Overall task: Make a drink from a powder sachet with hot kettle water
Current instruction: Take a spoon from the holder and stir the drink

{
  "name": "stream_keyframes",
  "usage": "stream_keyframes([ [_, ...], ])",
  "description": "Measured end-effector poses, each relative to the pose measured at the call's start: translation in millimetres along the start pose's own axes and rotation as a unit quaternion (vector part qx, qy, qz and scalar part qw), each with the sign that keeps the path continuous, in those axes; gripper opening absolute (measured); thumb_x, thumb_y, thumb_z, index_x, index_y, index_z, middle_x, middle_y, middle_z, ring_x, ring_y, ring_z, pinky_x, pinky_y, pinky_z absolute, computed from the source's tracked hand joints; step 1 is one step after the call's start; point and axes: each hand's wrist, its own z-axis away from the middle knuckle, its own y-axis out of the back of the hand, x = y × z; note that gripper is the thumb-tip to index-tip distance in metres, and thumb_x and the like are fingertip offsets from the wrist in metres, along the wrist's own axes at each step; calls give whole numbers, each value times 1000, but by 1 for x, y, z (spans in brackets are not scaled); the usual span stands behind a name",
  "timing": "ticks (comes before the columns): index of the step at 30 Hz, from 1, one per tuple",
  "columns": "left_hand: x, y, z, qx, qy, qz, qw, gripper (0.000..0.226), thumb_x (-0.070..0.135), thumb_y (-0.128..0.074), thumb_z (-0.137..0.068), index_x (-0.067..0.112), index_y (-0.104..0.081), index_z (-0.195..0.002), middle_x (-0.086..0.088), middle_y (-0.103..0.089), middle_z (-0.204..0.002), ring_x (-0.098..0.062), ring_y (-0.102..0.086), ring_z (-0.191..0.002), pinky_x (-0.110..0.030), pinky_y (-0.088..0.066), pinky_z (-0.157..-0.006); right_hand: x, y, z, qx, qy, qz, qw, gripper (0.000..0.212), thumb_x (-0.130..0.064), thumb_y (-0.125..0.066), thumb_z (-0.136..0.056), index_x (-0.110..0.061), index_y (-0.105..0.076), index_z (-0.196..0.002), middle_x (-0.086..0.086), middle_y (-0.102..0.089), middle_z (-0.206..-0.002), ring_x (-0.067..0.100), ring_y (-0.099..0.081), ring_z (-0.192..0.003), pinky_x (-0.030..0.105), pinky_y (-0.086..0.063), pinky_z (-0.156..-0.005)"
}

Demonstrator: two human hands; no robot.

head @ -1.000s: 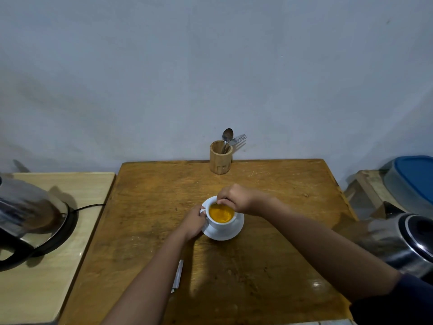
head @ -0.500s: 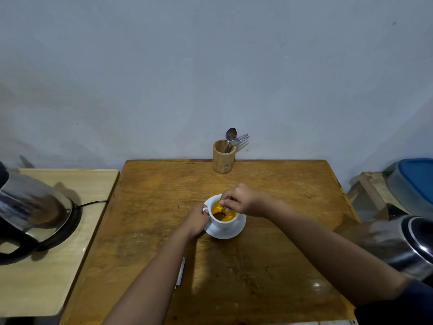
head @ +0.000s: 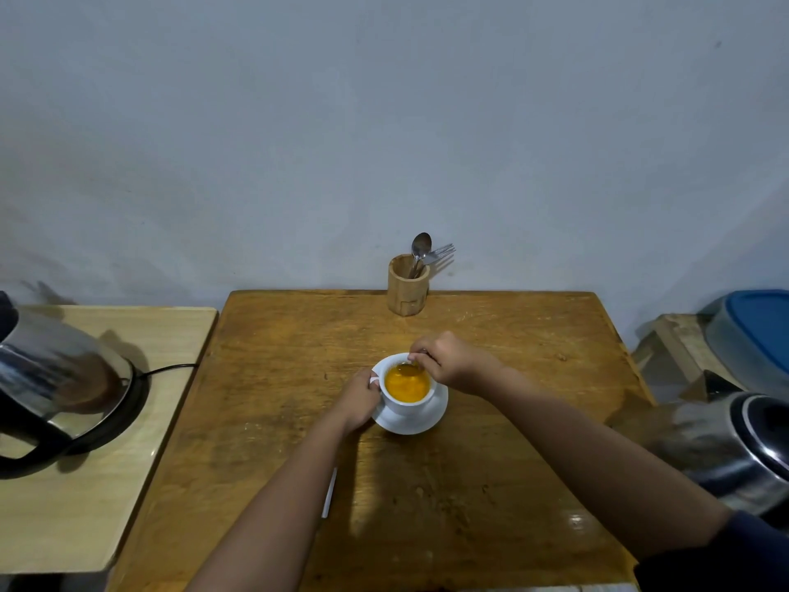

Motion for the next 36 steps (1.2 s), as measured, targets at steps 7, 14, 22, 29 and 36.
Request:
stream_keyframes([
  [7,0,-1,0,8,0,-9,1000,31,15,-35,-96,5,-51,-122,-19,-57,-122,-20,-49,-95,-29,-38,-80,-1,3,10,-39,-6,-12,999,27,-24,-44,-97,-8,-65,-103,5,-64,-87,14,-56,-77,34,-49,-72],
  [14,2,-1,1,7,-7,-18,1000,28,11,-34,-95,4,-54,-114,-18,-57,-112,-19,-46,-89,-29,-35,-75,-5,-11,4,2,21,-56,998,25,-17,-46,-96,-3,-66,-91,7,-64,-78,13,-55,-71,28,-45,-66],
  [22,1,0,2,3,7,-13,1000,29,15,-35,-96,6,-52,-117,-18,-58,-118,-21,-49,-92,-30,-38,-76,-1,-3,5,21,-14,-9,1000,32,-21,-42,-98,0,-64,-106,17,-68,-101,24,-59,-86,37,-47,-74],
  [29,2,-2,2,7,-4,-14,1000,28,13,-35,-96,4,-52,-116,-20,-58,-116,-19,-47,-90,-29,-35,-76,-4,-11,8,36,-8,-65,997,28,-20,-45,-96,-1,-65,-92,20,-69,-78,27,-61,-69,40,-50,-67],
  [36,6,1,4,-12,-18,-12,1000,28,11,-33,-97,6,-53,-116,-12,-56,-108,-18,-48,-92,-29,-36,-77,-13,0,3,7,-3,-19,1000,25,-22,-48,-95,-3,-64,-93,17,-69,-88,27,-63,-81,45,-53,-74],
])
